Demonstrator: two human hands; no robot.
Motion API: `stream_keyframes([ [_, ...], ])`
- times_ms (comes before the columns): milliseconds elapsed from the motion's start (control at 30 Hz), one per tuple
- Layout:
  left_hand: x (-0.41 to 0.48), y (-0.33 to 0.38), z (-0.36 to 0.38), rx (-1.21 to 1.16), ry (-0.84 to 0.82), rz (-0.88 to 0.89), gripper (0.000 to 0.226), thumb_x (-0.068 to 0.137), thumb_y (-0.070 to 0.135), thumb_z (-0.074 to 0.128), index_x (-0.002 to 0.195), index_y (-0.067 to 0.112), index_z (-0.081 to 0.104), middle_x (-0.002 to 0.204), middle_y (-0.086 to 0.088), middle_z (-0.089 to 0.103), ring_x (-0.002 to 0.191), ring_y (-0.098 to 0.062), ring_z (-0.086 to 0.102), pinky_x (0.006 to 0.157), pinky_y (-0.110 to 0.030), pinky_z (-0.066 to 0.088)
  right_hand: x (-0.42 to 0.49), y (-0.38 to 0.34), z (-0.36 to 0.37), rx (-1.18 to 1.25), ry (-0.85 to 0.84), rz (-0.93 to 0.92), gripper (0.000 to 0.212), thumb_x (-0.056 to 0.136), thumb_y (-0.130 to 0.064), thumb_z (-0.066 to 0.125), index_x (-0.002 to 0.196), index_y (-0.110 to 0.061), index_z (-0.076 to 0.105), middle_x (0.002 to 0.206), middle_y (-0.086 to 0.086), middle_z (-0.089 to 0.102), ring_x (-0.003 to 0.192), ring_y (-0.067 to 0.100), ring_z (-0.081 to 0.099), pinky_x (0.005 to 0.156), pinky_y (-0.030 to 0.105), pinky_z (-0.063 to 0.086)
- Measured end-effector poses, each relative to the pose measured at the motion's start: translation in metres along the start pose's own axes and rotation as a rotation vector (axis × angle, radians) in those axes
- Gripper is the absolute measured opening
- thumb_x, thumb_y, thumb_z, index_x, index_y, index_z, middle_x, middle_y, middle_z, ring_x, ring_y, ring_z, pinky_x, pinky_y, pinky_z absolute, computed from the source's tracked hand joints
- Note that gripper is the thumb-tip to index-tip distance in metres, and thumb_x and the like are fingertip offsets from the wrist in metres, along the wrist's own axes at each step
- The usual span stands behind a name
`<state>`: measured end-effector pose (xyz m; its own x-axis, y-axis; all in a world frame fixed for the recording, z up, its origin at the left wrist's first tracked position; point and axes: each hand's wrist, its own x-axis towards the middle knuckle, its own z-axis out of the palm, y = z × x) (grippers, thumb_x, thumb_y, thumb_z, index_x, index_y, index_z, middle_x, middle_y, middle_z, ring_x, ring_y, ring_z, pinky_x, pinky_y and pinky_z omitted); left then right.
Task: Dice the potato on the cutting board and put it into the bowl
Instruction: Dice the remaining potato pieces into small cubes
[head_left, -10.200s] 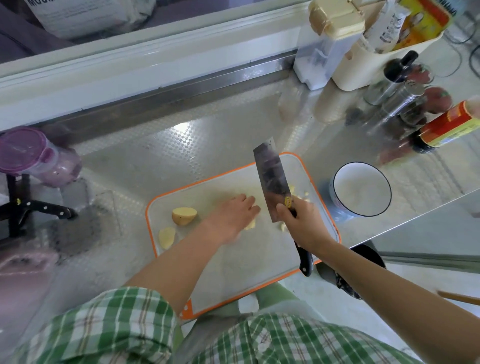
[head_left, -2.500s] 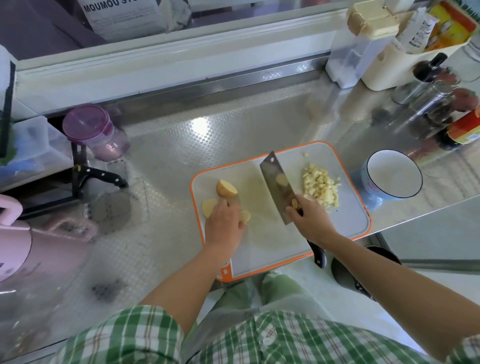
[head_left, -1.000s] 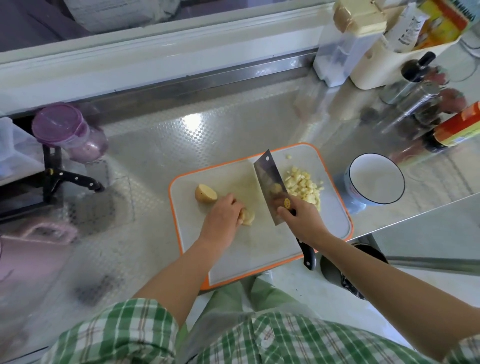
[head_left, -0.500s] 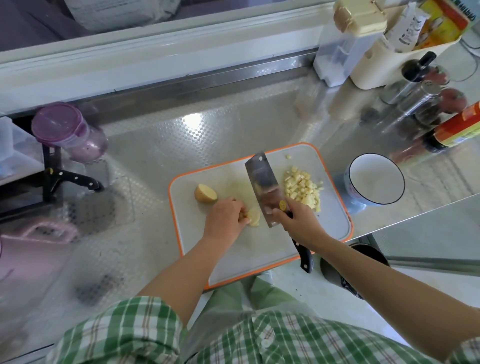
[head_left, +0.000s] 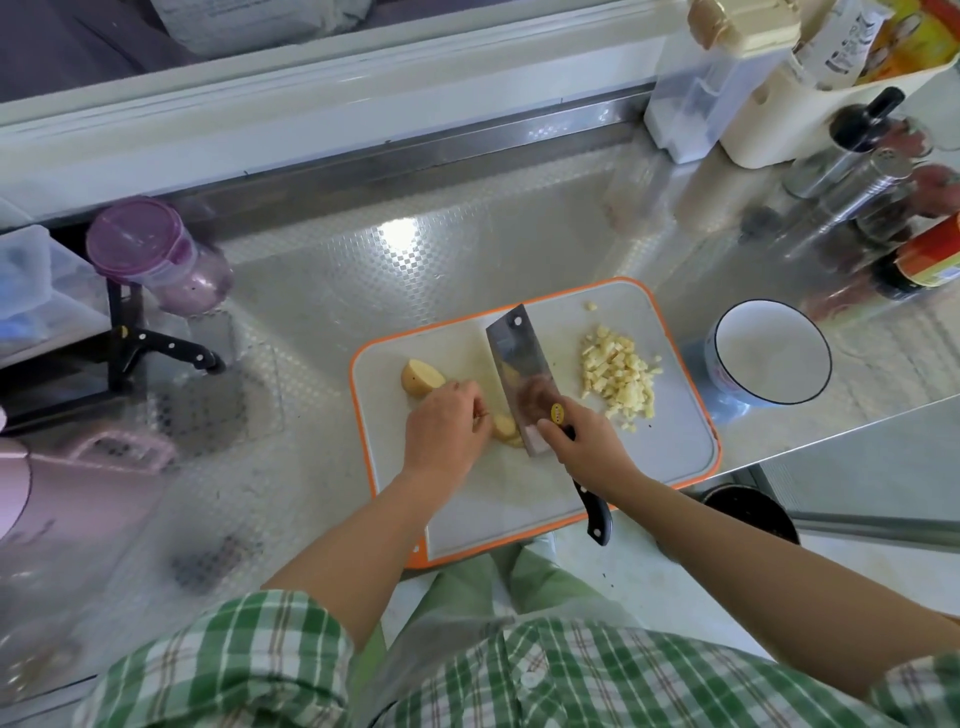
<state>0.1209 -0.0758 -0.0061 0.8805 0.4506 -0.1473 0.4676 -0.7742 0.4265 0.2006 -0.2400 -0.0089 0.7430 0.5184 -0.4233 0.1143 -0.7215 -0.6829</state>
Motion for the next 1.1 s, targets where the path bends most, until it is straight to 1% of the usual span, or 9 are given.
stream_keyframes([
  [100,0.001,-0.015,-0.009,0.047,0.024,-0.082,0.01,0.087,0.028,0.059,0.091,0.019,0.061,0.09,-0.004,0.065,0.084,-0.028,0.061,0.062,-0.031,0.037,0.0,-0.003,-0.004,0.018,0.007,-0.008,0.026,0.094,-0.026,0.054,0.072,-0.025,0.041,0.059,0.005,0.05,0.055,0.024,0.05,0.055,0.042,0.046],
  [200,-0.002,-0.025,-0.012,0.103,0.001,-0.147,0.015,0.09,0.029,0.056,0.095,0.018,0.065,0.093,-0.007,0.067,0.089,-0.03,0.062,0.065,-0.032,0.041,0.001,-0.004,-0.009,0.046,0.036,-0.01,0.02,0.094,-0.025,0.053,0.075,-0.025,0.047,0.062,0.01,0.052,0.058,0.028,0.052,0.059,0.048,0.05],
  [333,-0.008,-0.029,-0.009,0.118,0.009,-0.221,0.018,0.094,0.029,0.052,0.101,0.019,0.065,0.099,-0.005,0.066,0.093,-0.027,0.062,0.069,-0.034,0.044,0.003,0.001,-0.016,0.052,0.06,0.008,0.016,0.094,-0.024,0.054,0.089,-0.009,0.056,0.071,0.015,0.058,0.067,0.032,0.057,0.067,0.049,0.051],
  [433,-0.011,-0.028,-0.01,0.136,0.045,-0.252,0.018,0.095,0.027,0.05,0.106,0.017,0.06,0.102,-0.006,0.064,0.095,-0.029,0.062,0.073,-0.037,0.047,0.0,0.003,-0.019,0.056,0.07,0.01,0.013,0.094,-0.022,0.054,0.082,-0.025,0.055,0.065,0.001,0.056,0.063,0.021,0.055,0.065,0.042,0.05],
  [533,-0.013,-0.021,-0.012,0.153,0.061,-0.252,0.022,0.092,0.027,0.055,0.111,0.015,0.055,0.104,-0.007,0.062,0.097,-0.029,0.061,0.074,-0.04,0.048,-0.002,0.005,-0.021,0.052,0.077,0.011,0.016,0.094,-0.023,0.055,0.079,-0.031,0.052,0.064,0.003,0.056,0.061,0.02,0.054,0.063,0.04,0.049],
  [667,-0.018,-0.013,-0.007,0.15,0.115,-0.152,0.029,0.087,0.02,0.061,0.115,0.012,0.055,0.102,-0.011,0.059,0.093,-0.031,0.059,0.065,-0.039,0.048,-0.004,0.007,-0.022,0.055,0.069,0.036,0.019,0.093,-0.026,0.055,0.089,-0.008,0.055,0.073,0.02,0.06,0.068,0.036,0.057,0.065,0.047,0.05],
  [733,-0.017,-0.011,-0.002,0.107,0.105,-0.033,0.029,0.084,0.017,0.064,0.112,0.015,0.059,0.101,-0.009,0.058,0.091,-0.029,0.059,0.063,-0.037,0.049,-0.004,0.008,-0.023,0.052,0.071,0.023,0.014,0.093,-0.025,0.055,0.086,-0.013,0.056,0.073,0.02,0.061,0.069,0.035,0.059,0.064,0.045,0.05],
  [867,-0.013,0.003,0.009,0.132,-0.106,0.246,0.03,0.084,0.014,0.063,0.114,0.019,0.062,0.111,-0.004,0.052,0.105,-0.023,0.051,0.074,-0.035,0.051,-0.005,0.01,-0.022,0.025,0.072,0.017,0.016,0.094,-0.027,0.057,0.081,-0.019,0.052,0.064,0.007,0.057,0.064,0.029,0.058,0.063,0.043,0.049],
  [1100,-0.003,0.009,0.017,0.121,-0.14,0.167,0.028,0.086,0.014,0.064,0.114,0.016,0.063,0.109,-0.004,0.054,0.108,-0.024,0.05,0.086,-0.036,0.047,-0.009,0.011,-0.016,-0.187,0.055,-0.068,0.017,0.096,-0.025,0.054,0.085,-0.016,0.046,0.054,0.0,0.043,0.05,0.017,0.043,0.051,0.034,0.033],
])
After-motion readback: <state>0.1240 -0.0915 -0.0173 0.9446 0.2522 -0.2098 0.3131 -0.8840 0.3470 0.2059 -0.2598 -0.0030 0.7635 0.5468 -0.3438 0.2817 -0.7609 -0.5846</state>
